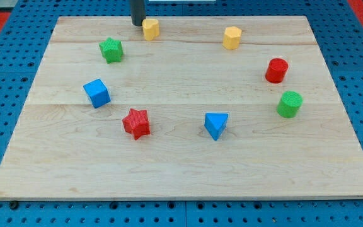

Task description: Move the yellow heart to the left of the yellow hexagon

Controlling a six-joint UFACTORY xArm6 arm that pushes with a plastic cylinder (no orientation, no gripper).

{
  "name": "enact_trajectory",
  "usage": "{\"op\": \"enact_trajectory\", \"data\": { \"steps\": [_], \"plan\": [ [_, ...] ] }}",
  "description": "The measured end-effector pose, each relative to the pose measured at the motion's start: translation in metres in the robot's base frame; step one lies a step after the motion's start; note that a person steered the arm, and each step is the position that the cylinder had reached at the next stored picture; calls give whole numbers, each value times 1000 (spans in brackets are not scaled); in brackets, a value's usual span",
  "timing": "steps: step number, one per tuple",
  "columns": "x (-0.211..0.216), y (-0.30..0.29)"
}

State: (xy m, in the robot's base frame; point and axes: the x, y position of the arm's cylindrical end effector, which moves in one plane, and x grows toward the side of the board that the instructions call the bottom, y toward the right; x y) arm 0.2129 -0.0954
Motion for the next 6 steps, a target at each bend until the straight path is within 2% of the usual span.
{"op": "enact_trajectory", "data": {
  "steps": [3, 4, 5, 6],
  "plan": [
    [17, 51],
    [14, 20],
    [31, 0],
    [43, 26]
  ]
}}
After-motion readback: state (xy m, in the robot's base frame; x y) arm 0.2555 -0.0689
